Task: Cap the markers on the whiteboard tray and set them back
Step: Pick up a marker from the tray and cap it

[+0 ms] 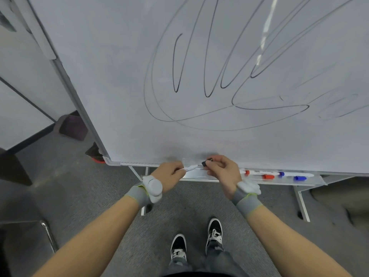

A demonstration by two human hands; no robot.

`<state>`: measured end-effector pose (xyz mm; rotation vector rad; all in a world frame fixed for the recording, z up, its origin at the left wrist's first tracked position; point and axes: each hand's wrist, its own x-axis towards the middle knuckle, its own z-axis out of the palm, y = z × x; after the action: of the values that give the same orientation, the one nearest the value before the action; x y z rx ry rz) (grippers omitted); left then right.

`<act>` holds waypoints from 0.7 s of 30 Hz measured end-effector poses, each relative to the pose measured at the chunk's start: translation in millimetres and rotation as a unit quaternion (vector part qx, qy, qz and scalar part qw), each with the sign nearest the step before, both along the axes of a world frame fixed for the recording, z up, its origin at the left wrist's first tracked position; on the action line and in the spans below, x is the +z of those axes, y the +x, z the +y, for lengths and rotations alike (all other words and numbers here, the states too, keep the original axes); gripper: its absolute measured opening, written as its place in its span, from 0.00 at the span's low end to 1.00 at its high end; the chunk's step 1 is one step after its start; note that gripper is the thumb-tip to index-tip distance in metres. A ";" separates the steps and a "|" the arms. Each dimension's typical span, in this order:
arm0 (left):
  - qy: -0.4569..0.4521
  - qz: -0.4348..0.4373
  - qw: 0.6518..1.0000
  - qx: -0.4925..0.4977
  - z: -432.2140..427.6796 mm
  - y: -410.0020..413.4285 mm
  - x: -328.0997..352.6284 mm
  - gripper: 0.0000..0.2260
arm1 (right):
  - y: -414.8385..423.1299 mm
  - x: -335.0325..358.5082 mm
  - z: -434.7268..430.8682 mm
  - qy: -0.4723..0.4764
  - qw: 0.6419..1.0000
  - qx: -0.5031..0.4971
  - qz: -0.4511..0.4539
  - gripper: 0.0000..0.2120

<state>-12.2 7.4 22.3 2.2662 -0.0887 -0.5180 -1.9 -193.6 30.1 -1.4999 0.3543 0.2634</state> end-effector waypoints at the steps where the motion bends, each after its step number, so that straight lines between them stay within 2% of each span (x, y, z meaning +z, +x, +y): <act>1: -0.003 -0.005 1.000 -0.008 -1.7 0.4 2.5 0.08 | -0.5 1.6 -1.1 0.012 1.000 0.002 0.000 0.04; 6: -0.022 -0.021 0.999 -0.044 -10.4 2.6 10.8 0.10 | -1.8 7.4 -6.0 0.029 0.999 0.018 -0.001 0.04; 13: -0.025 -0.043 0.995 -0.081 -22.6 7.6 18.8 0.09 | -10.7 15.9 -22.4 0.004 0.999 0.054 -0.005 0.04; 21: -0.052 -0.105 0.984 -0.131 -50.8 -3.0 5.8 0.11 | -16.7 15.0 -49.6 0.031 0.994 0.083 0.065 0.04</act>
<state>-15.1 -43.4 28.1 2.2107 -0.5145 -0.3959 -18.5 -243.2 45.1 -1.4561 0.3211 0.5014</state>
